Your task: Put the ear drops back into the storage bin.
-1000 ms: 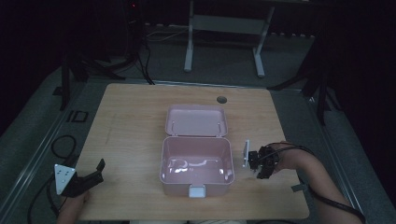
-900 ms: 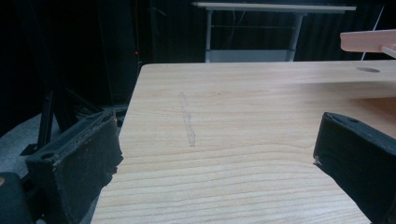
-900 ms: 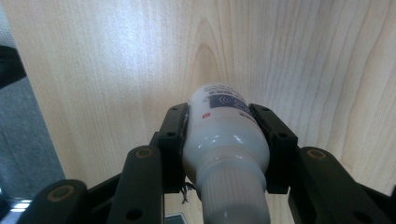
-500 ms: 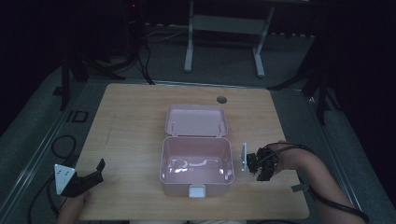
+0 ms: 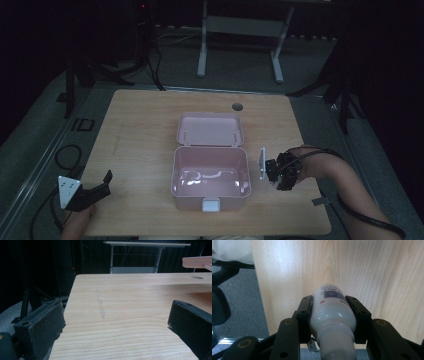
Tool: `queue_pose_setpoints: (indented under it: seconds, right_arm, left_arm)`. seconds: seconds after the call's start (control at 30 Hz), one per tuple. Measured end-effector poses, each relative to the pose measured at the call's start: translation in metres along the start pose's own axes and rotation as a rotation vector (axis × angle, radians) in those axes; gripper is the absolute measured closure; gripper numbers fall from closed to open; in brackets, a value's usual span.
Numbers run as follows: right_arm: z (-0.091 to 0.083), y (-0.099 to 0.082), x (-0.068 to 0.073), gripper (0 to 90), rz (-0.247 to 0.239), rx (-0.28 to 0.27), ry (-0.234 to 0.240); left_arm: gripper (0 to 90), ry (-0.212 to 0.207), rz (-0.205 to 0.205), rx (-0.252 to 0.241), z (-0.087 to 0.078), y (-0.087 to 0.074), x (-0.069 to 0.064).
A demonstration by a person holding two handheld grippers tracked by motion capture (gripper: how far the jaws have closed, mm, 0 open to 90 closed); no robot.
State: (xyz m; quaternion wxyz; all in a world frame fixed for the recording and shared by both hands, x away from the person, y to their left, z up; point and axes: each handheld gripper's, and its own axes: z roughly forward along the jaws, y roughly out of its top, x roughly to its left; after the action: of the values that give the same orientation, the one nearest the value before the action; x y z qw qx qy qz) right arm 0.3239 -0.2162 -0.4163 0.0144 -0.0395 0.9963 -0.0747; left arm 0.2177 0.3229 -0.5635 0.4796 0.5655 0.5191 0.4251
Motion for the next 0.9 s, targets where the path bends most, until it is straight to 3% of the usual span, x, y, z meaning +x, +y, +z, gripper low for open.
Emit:
queue_pose_setpoints:
  seconds: [0.27,0.43,0.9]
  right_arm:
    - [-0.030,0.006,0.002,59.9,0.002,-0.013,-0.032]
    - [-0.040,0.010,0.002,59.9,0.008,-0.016,-0.035]
    - [-0.082,0.039,0.003,59.9,-0.015,-0.028,-0.059]
  left_arm:
    - [0.9,0.000,0.002,-0.001,0.000,0.000,0.000]
    - [1.0,0.000,0.001,-0.001,0.000,0.000,0.000]
    - [1.0,-0.002,0.001,-0.001,0.000,0.000,0.000]
